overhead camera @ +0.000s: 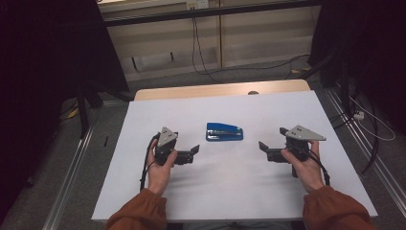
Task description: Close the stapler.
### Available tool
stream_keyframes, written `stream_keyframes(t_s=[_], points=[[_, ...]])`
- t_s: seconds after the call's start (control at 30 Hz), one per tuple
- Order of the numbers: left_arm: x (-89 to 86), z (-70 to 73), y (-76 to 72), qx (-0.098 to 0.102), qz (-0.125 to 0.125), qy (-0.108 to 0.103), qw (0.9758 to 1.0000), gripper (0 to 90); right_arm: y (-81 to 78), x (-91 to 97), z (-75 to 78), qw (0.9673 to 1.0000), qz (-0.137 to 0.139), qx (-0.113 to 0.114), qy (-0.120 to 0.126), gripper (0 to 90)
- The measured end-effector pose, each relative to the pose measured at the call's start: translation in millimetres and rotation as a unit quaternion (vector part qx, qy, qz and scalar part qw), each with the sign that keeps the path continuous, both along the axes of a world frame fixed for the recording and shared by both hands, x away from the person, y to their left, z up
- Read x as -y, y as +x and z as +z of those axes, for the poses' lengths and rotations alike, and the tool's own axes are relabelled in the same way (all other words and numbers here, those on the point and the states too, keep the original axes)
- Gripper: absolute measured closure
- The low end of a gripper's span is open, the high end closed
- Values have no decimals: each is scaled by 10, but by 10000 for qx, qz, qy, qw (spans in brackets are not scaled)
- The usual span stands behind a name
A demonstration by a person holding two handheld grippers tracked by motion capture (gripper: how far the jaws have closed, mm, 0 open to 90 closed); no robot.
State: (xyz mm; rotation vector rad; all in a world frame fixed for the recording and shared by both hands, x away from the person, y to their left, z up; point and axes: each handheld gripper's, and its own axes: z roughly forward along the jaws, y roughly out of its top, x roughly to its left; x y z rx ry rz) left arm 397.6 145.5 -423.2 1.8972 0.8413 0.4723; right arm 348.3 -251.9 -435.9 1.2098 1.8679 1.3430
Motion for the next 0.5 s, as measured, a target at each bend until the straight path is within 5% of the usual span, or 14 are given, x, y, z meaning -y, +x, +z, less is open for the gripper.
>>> stream_keyframes(t_s=[0.5], points=[[-201, 44, -286, 157, 164, -94, 9997, 33, -204, 80, -18, 9995, -218, 186, -124, 0]])
